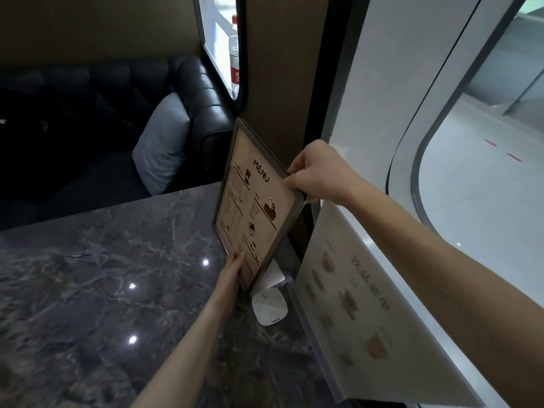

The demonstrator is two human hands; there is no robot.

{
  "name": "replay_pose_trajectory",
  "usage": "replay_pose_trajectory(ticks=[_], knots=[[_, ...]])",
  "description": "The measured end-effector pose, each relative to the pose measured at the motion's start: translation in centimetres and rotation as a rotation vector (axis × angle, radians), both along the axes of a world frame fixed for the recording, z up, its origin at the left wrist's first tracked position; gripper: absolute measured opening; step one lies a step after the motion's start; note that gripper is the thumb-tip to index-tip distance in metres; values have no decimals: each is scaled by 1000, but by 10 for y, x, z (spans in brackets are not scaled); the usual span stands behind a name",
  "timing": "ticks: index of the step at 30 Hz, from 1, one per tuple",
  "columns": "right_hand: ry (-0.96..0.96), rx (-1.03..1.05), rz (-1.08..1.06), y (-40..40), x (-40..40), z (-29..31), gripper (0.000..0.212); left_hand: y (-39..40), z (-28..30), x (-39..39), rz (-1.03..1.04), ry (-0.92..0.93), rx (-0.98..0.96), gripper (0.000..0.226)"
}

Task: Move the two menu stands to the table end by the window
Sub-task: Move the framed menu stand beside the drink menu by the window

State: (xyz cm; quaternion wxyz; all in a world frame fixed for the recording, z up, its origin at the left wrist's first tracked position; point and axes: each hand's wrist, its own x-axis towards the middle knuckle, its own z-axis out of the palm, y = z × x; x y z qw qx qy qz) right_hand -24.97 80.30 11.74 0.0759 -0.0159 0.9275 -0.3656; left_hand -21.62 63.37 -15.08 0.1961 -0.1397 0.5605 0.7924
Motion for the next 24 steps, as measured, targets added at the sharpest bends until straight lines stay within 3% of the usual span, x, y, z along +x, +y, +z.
replay_pose_trajectory(ticks=[4, 24], knots=[[19, 5, 7, 1, -1, -2, 14, 0, -2, 3, -33, 67, -66, 82], [55, 25, -74, 16, 0, 0, 10, 21, 13, -8, -75, 51, -143, 66]])
